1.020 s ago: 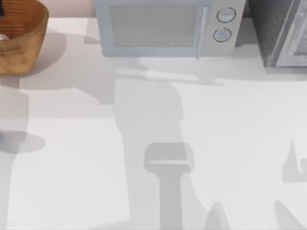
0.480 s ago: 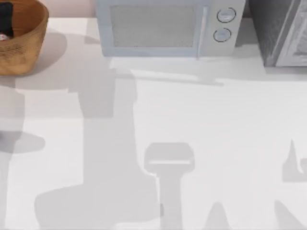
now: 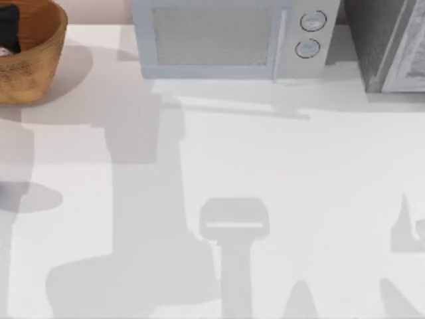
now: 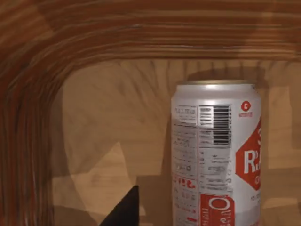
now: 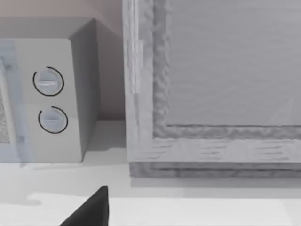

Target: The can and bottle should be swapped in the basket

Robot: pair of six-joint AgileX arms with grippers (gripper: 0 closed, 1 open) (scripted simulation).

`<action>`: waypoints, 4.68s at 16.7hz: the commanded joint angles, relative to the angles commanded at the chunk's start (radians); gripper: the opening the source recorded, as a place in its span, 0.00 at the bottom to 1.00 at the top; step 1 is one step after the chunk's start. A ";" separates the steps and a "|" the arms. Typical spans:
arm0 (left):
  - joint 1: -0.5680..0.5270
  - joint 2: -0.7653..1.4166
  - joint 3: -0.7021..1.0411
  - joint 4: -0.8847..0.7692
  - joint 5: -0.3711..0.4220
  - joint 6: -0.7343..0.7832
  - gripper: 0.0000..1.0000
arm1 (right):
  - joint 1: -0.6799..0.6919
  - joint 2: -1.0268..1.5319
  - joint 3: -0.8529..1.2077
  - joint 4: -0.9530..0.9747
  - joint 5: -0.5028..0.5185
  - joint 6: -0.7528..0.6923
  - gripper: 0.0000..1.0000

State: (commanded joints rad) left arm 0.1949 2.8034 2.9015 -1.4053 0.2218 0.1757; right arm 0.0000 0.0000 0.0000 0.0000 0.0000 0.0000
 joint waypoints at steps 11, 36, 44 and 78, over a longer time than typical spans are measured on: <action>-0.015 0.101 0.001 0.105 -0.003 -0.015 1.00 | 0.000 0.000 0.000 0.000 0.000 0.000 1.00; -0.012 0.068 0.010 0.105 -0.003 -0.013 0.00 | 0.000 0.000 0.000 0.000 0.000 0.000 1.00; -0.017 -0.157 -0.250 0.187 -0.042 -0.049 0.00 | 0.000 0.000 0.000 0.000 0.000 0.000 1.00; -0.195 -2.803 -2.902 1.405 -0.222 -0.176 0.00 | 0.000 0.000 0.000 0.000 0.000 0.000 1.00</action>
State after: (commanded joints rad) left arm 0.0000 0.0000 0.0000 0.0000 0.0000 0.0000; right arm 0.0000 0.0000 0.0000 0.0000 0.0000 0.0000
